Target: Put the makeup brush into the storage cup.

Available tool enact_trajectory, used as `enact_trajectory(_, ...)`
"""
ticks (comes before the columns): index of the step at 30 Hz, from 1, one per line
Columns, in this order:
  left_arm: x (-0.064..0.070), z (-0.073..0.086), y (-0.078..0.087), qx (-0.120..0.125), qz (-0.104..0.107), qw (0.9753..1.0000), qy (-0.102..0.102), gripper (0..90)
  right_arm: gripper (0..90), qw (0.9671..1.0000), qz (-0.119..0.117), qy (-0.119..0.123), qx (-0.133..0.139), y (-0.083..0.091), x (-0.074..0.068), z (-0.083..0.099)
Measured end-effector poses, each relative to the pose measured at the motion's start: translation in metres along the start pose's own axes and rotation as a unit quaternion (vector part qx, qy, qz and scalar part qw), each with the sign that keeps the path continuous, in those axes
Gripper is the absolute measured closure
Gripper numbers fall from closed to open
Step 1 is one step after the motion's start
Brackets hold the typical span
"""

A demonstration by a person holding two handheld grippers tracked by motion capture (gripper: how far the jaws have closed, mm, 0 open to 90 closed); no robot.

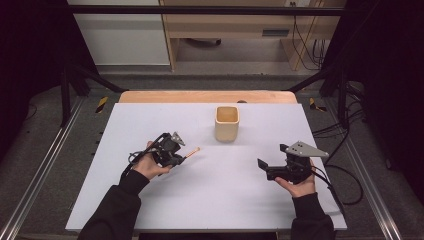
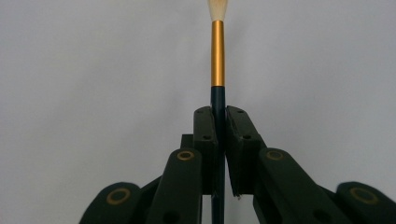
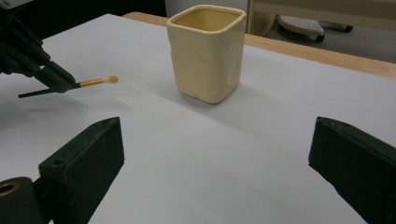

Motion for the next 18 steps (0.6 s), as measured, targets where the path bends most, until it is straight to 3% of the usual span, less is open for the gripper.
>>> enact_trajectory(11,0.014,0.004,0.014,0.072,-0.009,0.9967,0.035,82.6,3.9,1.0000,-0.003,-0.006,0.004,-0.001,-0.001,-0.001)
enact_trajectory(18,0.022,0.007,0.022,0.118,-0.017,0.9910,0.060,82.5,5.2,0.9999,0.001,-0.012,0.003,-0.003,-0.003,-0.001)
Point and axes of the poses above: each handheld gripper's, and its own axes: y roughly backward along the jaws, z roughly out of its underside, x roughly to its right, the point moved 4 cm from there along -y, roughly forward along the jaws, and after that the axes turned 7 degrees about -z, right-handed, at the moved point
